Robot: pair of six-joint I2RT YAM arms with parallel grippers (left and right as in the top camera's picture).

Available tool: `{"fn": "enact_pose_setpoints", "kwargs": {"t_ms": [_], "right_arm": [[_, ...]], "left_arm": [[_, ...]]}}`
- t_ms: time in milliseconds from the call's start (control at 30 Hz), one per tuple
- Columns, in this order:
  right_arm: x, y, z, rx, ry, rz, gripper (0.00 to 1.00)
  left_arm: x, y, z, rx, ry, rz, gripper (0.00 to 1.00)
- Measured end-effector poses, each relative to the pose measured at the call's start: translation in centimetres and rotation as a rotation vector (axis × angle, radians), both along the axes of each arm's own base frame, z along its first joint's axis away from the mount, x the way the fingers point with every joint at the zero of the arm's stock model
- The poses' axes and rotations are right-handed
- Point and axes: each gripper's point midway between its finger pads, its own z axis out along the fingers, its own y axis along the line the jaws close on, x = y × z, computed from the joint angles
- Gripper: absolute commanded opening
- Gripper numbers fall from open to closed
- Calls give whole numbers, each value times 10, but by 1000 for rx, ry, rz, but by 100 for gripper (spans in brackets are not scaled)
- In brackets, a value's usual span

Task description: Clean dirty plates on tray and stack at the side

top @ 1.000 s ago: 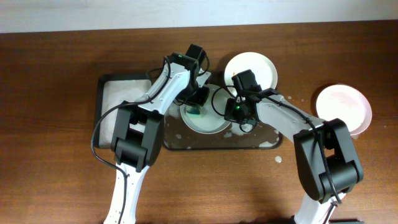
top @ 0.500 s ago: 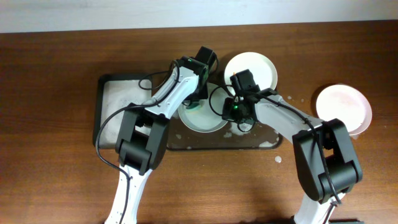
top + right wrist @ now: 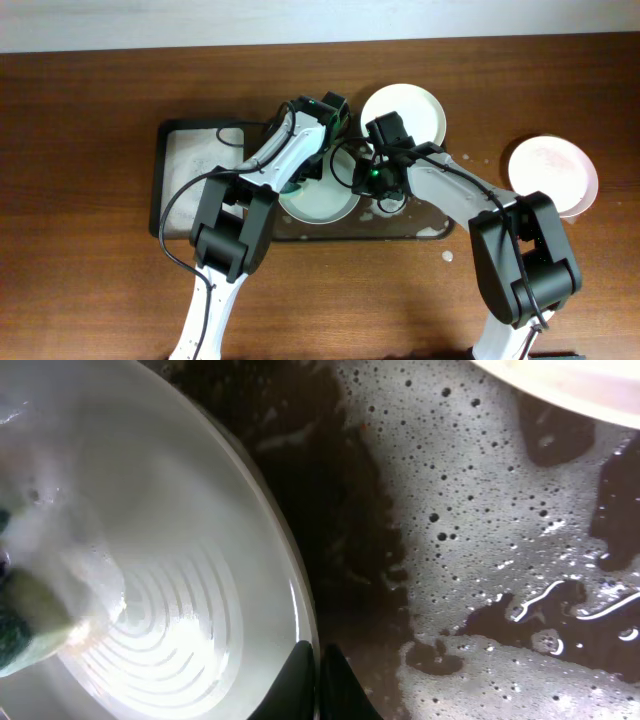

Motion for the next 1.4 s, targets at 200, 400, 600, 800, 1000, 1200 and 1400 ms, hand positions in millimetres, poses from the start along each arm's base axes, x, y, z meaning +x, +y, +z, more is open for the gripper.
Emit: {"fn": "enact_pose_setpoints", "kwargs": {"t_ms": [200, 400, 600, 800, 1000, 1200, 1400], "right_arm": [[0, -3, -1, -9, 1, -5, 4], [1, -6, -1, -21, 0, -10, 4], [1, -7, -1, -24, -2, -6, 4], [1, -7, -1, -25, -3, -4, 4], [6, -18, -2, -51, -13, -38, 4], [9, -19, -1, -49, -17, -59, 4], [9, -19, -1, -48, -16, -61, 4]], "left_arm": [[-10, -15, -2, -95, 122, -199, 1], [-35, -35, -2, -262, 286, -364, 1], [-70, -42, 0, -351, 459, -457, 1], [-69, -42, -3, -423, 476, -502, 1], [-20, -56, -3, -503, 259, -487, 1], [15, -62, -2, -560, 114, -374, 1], [33, -61, -1, -544, 21, -182, 1]]}}
